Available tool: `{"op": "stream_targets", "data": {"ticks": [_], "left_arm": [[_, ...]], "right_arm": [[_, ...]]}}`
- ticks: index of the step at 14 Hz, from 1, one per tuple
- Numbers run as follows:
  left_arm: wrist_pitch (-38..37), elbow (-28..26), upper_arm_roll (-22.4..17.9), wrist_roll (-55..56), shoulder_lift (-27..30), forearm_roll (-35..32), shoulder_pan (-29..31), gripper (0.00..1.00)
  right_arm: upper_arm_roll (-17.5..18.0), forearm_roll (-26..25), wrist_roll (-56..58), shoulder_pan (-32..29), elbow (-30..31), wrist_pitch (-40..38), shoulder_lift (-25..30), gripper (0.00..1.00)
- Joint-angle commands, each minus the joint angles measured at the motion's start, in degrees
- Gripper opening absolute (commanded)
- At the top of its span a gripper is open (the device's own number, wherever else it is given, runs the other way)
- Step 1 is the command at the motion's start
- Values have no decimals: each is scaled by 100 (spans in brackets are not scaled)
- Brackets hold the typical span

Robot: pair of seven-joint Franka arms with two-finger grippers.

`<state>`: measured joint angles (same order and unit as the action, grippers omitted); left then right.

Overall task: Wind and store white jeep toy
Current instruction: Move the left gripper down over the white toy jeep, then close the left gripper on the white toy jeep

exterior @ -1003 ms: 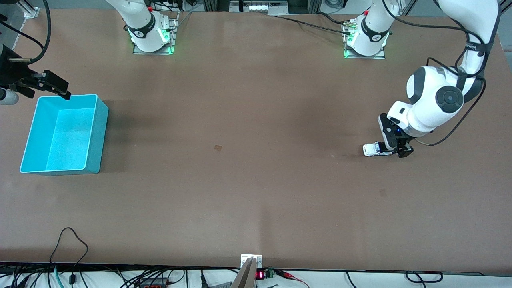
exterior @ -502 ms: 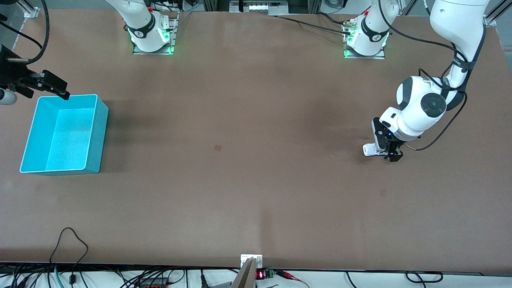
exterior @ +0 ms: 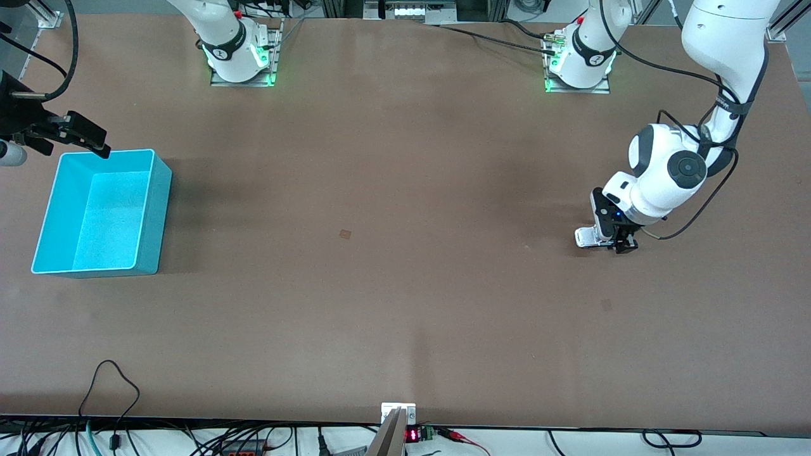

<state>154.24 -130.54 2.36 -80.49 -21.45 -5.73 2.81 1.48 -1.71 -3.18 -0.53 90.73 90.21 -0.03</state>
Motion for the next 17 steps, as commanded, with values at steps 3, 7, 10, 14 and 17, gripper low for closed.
{"op": "stream_targets", "data": {"ticks": [3, 7, 10, 14, 17], "left_arm": [[62, -7, 18, -527, -61, -86, -18, 10], [62, 20, 36, -827, -87, -95, -44, 9], [62, 20, 27, -836, -175, -86, -27, 9], [53, 72, -34, -1450, -367, -86, 340, 9], [53, 221, -34, -2109, -491, -86, 929, 10]], "right_arm": [[2, 31, 72, -8, -47, -91, -15, 100], [2, 31, 72, -8, -47, -91, -15, 100], [2, 31, 72, -8, -47, -91, -15, 100], [2, 31, 72, -8, -47, -91, -15, 100], [2, 31, 72, -8, -47, -91, -15, 100]]}}
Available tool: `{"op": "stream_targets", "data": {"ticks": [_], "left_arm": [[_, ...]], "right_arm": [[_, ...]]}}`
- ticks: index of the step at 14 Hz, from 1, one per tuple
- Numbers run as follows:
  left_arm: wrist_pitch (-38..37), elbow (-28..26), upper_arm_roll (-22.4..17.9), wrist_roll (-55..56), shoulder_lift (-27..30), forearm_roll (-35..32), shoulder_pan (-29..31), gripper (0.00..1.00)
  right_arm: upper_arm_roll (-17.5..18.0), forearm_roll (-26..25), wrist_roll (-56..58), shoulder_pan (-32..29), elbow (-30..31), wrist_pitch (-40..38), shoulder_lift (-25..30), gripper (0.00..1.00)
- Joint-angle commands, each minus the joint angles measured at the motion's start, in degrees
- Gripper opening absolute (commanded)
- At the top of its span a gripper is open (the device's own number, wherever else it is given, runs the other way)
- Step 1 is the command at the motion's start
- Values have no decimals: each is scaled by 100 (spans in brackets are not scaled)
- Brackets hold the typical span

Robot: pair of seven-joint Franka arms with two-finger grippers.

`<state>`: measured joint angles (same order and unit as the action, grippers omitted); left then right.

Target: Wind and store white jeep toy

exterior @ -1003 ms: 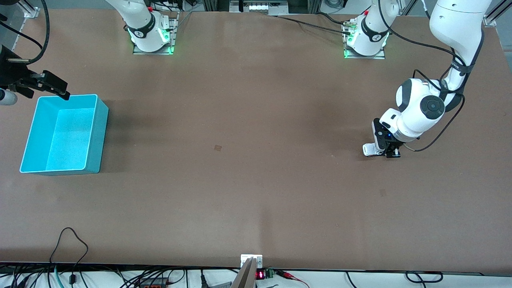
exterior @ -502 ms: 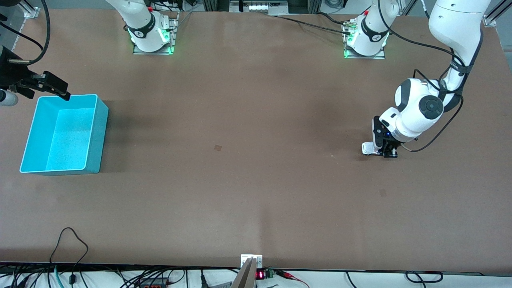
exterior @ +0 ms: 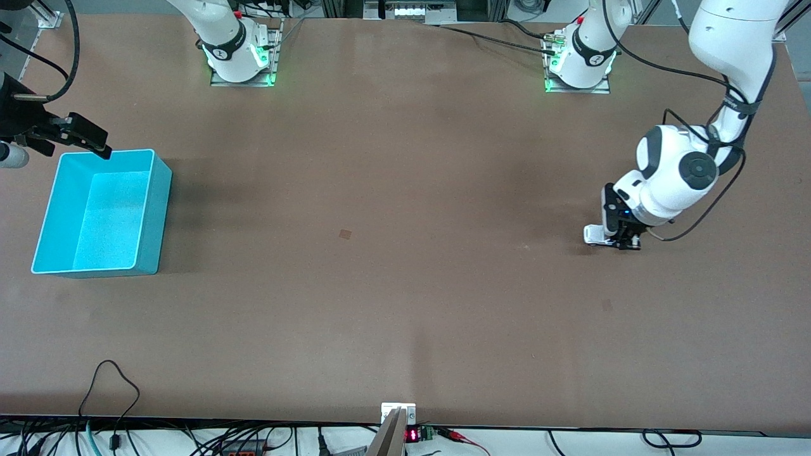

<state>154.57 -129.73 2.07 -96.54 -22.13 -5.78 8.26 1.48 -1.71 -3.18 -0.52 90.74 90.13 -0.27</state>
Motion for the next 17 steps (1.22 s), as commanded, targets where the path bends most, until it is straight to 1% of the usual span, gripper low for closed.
{"op": "stream_targets", "data": {"ticks": [1, 3, 5, 8, 10, 14, 15, 16, 17], "left_arm": [[20, 176, -5, -732, -441, -82, 648, 10], [20, 316, -5, -1102, -589, -82, 1053, 10], [20, 431, -5, -1445, -617, -82, 1396, 10], [20, 501, -5, -1622, -651, -82, 1871, 10], [20, 624, -5, -1745, -792, -82, 2013, 10], [29, 677, -5, -1737, -872, -73, 2031, 13], [29, 686, -5, -1745, -872, -82, 2031, 22], [29, 703, 4, -1737, -872, -82, 2022, 57], [20, 730, 30, -1737, -872, -82, 2022, 100]], "right_arm": [[2, 31, 72, -9, -47, -83, 0, 100], [2, 31, 72, -9, -47, -83, 0, 100], [10, 31, 72, -9, -47, -83, 0, 100], [2, 31, 72, -9, -47, -83, 0, 100], [2, 31, 72, -9, -47, -83, 0, 100], [2, 31, 72, 0, -47, -83, -17, 100], [2, 31, 72, 0, -47, -83, -9, 100], [2, 31, 72, 0, -47, -83, -9, 100], [10, 31, 72, 0, -47, -83, -17, 100]]}}
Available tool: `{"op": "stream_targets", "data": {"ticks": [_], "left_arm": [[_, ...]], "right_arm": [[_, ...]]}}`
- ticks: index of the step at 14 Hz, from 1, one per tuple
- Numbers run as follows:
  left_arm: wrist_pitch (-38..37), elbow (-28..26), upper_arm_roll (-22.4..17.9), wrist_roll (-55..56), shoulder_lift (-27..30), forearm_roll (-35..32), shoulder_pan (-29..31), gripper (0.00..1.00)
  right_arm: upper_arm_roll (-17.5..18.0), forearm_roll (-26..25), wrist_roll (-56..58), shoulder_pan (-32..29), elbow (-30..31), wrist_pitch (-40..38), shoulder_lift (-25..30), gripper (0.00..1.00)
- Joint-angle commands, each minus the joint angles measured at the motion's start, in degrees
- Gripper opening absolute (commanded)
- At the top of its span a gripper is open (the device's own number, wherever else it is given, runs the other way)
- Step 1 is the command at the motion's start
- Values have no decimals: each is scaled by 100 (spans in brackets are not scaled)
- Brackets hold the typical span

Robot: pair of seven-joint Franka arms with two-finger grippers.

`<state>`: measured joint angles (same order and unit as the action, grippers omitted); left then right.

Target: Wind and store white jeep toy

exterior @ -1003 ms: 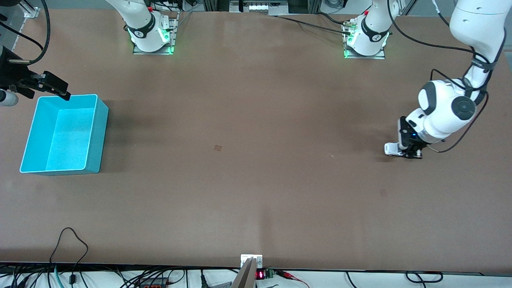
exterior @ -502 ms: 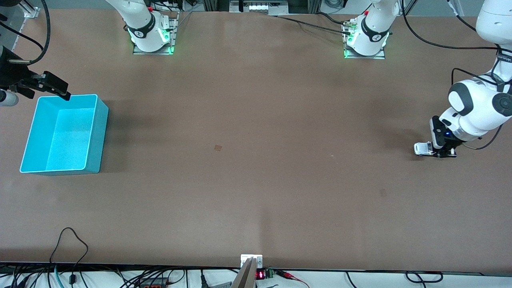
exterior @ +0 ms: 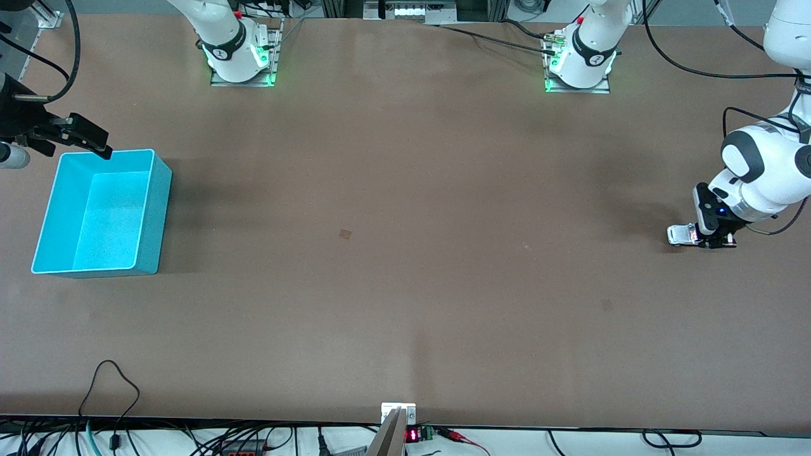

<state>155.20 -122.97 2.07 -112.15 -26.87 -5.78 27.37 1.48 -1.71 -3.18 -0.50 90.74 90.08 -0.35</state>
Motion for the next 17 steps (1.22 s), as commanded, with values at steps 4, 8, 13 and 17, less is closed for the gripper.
{"op": "stream_targets", "data": {"ticks": [4, 8, 13, 17], "left_arm": [[-376, 159, 83, -176, -187, -82, 49, 100], [-1472, 351, 355, -45, 357, -73, 31, 100], [-3573, 1484, 663, 1174, 587, -73, 5, 100], [-4235, 1688, 1286, 3116, 806, -82, -21, 100]], "right_arm": [[1, 31, 72, 6, -47, -78, -27, 100], [10, 31, 72, 6, -47, -78, -27, 100], [1, 31, 72, 7, -47, -78, -27, 100], [10, 31, 72, 7, -47, -78, -27, 100]]}}
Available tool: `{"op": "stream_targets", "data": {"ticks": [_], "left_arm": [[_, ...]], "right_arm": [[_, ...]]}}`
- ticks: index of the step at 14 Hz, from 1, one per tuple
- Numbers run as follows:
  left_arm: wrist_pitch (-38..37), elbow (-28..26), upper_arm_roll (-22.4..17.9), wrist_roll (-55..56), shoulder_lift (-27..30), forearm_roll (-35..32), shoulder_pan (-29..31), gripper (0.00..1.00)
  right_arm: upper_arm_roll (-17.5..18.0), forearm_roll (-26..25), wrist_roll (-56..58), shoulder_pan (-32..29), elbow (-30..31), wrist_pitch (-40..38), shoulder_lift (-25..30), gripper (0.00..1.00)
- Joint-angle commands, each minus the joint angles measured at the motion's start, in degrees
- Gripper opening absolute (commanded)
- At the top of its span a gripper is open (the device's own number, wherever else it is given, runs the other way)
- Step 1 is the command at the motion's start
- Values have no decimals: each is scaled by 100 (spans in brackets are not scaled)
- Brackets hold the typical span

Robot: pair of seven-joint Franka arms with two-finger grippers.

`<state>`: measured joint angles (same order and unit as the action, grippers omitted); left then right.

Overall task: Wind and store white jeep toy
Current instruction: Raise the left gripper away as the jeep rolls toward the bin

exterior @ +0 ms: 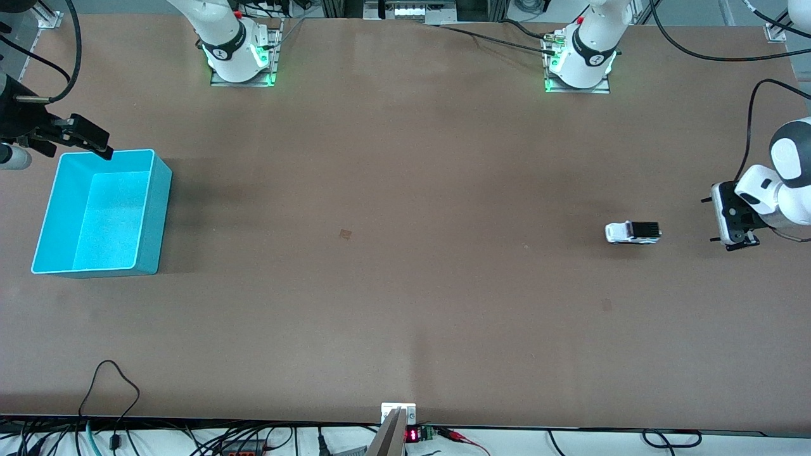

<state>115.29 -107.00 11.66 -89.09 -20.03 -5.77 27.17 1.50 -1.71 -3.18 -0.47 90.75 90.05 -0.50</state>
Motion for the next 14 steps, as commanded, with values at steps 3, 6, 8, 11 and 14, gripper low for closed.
{"op": "stream_targets", "data": {"ticks": [3, 6, 8, 11, 14], "left_arm": [[-270, 92, 889, 2452, 166, -82, -10, 100], [-436, 188, 1381, 4026, 167, -82, -10, 100], [-988, 529, 1610, 4931, 158, -82, -36, 100], [-1937, 1214, 1752, 6566, 131, -82, -421, 100], [-2825, 2048, 1674, 7991, 114, -195, -861, 100]], "right_arm": [[8, 31, 72, 3, -49, -76, -12, 100], [-1, 31, 63, 3, -49, -76, -12, 100], [-1, 31, 63, 3, -49, -75, -12, 100], [8, 31, 63, 3, -49, -75, -12, 100], [-1, 31, 54, 3, -49, -67, -12, 100]]}}
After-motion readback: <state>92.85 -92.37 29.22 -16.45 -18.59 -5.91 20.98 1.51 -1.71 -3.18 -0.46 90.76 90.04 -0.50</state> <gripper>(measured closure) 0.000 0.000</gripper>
